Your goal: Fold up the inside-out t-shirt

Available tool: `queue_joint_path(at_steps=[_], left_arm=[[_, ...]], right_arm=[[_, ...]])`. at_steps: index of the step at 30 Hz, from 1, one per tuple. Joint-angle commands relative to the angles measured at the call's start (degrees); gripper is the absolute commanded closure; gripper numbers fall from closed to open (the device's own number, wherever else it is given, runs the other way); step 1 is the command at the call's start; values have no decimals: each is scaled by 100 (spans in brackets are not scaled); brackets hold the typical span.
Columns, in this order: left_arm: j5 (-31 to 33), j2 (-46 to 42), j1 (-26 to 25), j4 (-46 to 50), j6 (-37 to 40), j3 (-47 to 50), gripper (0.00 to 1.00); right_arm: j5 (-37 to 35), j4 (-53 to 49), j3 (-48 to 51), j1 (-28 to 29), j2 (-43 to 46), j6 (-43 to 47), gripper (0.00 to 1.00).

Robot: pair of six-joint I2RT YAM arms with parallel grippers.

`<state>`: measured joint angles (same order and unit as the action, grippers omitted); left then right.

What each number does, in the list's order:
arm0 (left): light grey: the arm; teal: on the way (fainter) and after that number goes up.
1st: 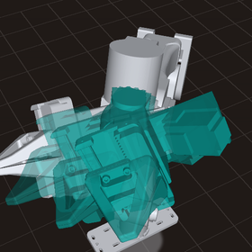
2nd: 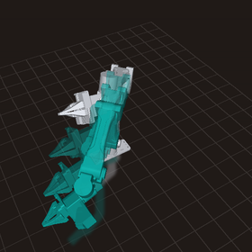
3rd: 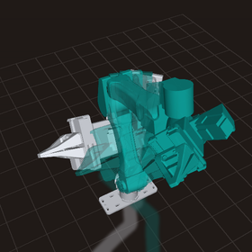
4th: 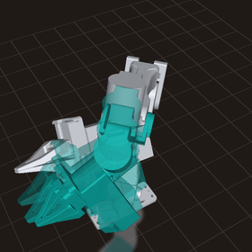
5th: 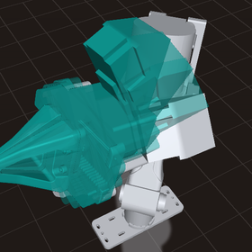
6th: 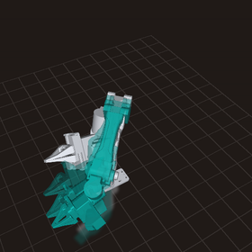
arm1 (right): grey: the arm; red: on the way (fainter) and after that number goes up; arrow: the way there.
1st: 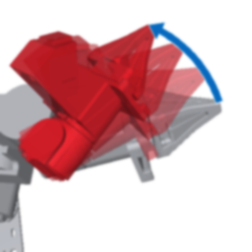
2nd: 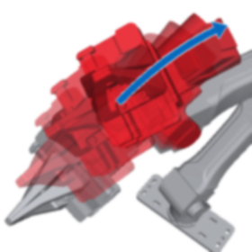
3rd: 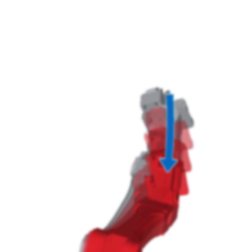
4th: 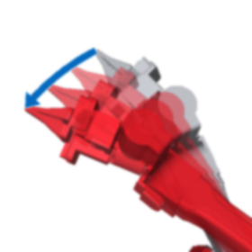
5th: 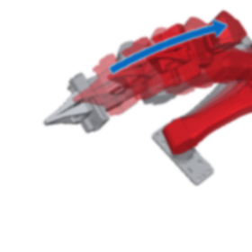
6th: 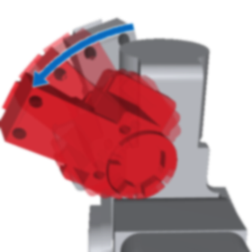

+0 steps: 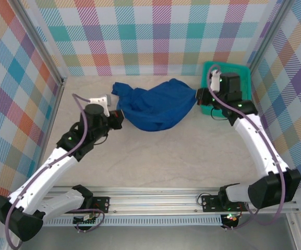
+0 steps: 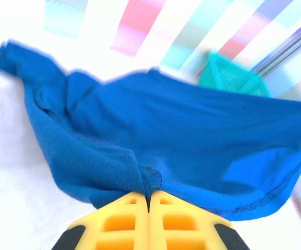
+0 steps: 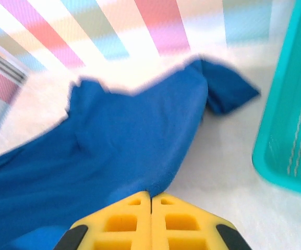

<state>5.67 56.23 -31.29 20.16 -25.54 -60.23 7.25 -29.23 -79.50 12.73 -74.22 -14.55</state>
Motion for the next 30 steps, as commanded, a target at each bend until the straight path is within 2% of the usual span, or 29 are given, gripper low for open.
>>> queue_joint_path(at_steps=[1, 9, 16, 21, 26, 28, 30], left_arm=[[337, -220, 53, -232, 388, -670, 100], [849, -332, 53, -683, 1032, -1959, 100], [1916, -199, 54, 51, 2084, -3175, 100], [2524, -153, 61, 207, 2410, -3326, 100], [2546, 576, 358, 252, 2432, -3434, 100], [2275, 1064, 838, 209, 2194, -3632, 100], [1743, 1468, 1299, 209, 1815, -3976, 100]], right_arm=[[77, -78, -670, 9, 369, 185, 100], [360, 1, -2041, 10, 594, 134, 100], [250, -349, -2874, 10, 965, 322, 100], [178, -545, -2871, 10, 1100, 356, 100], [-253, -386, -2613, 10, 473, 446, 100], [-417, -120, -2808, 9, -32, 472, 100], [-448, 117, -3225, 5, -549, 416, 100]])
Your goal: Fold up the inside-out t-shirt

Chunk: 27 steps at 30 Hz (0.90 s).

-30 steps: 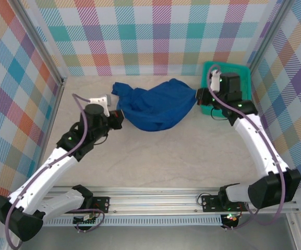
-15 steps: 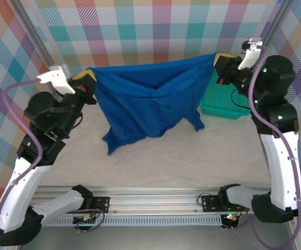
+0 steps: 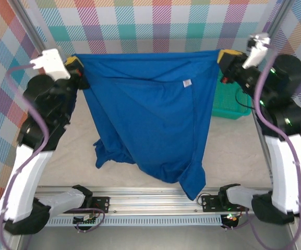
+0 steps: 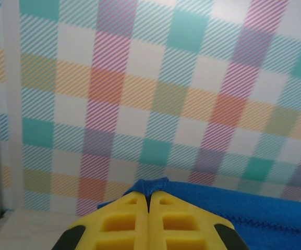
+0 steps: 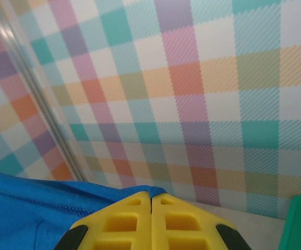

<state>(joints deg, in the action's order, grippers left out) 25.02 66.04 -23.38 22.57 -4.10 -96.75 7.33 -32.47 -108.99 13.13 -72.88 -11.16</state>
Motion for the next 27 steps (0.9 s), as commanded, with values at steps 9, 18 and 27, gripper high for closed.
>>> queue_joint_path(at_steps=[9, 18, 27], left_arm=[[-1162, 1612, 773, 321, -587, -3008, 100], [-1561, 381, 773, 252, -900, -853, 100], [-2777, -1110, 535, -564, -2853, 5324, 100]], right_arm=[[-205, -610, -5147, -37, -3177, 70, 100], [304, -341, -2896, -34, -2409, 234, 100], [-129, 154, 2355, -40, -1252, 253, 100]])
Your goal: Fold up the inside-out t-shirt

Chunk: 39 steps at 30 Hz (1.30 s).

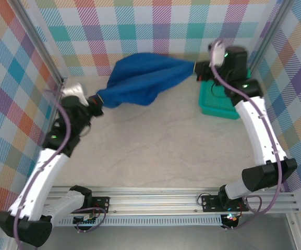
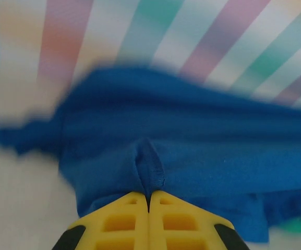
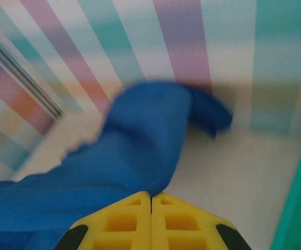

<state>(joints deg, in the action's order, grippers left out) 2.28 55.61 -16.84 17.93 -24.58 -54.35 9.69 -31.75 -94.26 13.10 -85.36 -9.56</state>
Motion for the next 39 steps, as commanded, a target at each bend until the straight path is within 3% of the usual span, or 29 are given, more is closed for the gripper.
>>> queue_joint_path(at_steps=[1, 4, 8, 11, 15, 18, 24, 27, 34, 39], left_arm=[[-511, -71, -256, -250, -956, 1600, 100], [-609, 207, -662, -922, -1366, 2671, 99], [-655, 775, -1014, -1017, -1251, 2802, 80], [-606, 901, -1202, -699, -1027, 2558, 57], [462, 480, -1867, 76, -588, 2174, 41], [929, 614, -2434, -477, 114, 1992, 35], [1093, 2738, -3293, -1281, 2264, 714, 34], [747, 3781, -3448, -1251, 2892, -58, 35], [188, 5331, -3462, -878, 3509, -1401, 44], [356, 5739, -3362, -703, 3627, -1862, 62]], right_arm=[[-584, -36, 1190, -36, -147, 48, 100], [-1008, -163, 1815, -109, -722, 15, 100], [-1149, -345, 1821, -212, -1311, -12, 93], [-941, -289, 1955, -201, -1254, -89, 69], [-731, -298, 2394, -178, -725, -189, 54], [-330, -27, 2849, -172, -231, -326, 51], [-161, 183, 3066, -200, 41, -518, 48], [-252, 203, 3161, -296, 113, -579, 48], [-290, 235, 3446, -423, 421, -582, 48], [-236, 194, 3519, -431, 512, -555, 47]])
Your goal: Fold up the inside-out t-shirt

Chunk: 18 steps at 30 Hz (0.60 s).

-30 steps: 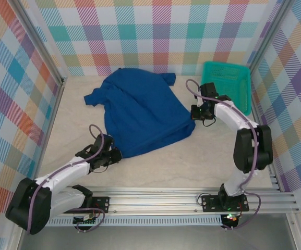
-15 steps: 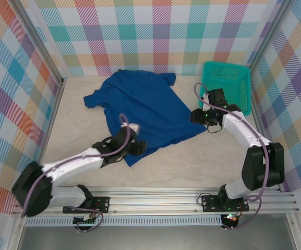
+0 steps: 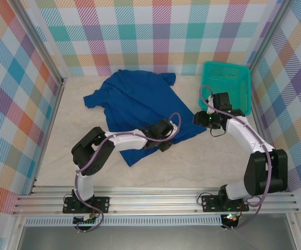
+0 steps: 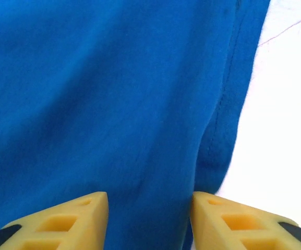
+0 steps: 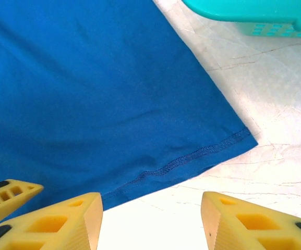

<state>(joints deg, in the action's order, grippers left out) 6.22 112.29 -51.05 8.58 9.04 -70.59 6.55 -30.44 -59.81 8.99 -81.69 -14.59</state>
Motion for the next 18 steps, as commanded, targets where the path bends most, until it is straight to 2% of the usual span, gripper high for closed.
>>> queue_joint_path(at_steps=[1, 12, 14, 18], left_arm=[[-75, 90, 80, 217, 257, -269, 66], [-543, 55, 347, 262, 85, -496, 94], [-717, -77, 446, 217, -30, -471, 99], [-1146, -718, 763, 41, -627, -253, 100]], right_arm=[[96, 64, 91, -21, 154, -53, 47], [394, 59, 179, -16, 174, -84, 48], [651, 153, 308, -16, 298, -53, 47], [1538, 1175, 1188, 63, 1125, -237, 47]])
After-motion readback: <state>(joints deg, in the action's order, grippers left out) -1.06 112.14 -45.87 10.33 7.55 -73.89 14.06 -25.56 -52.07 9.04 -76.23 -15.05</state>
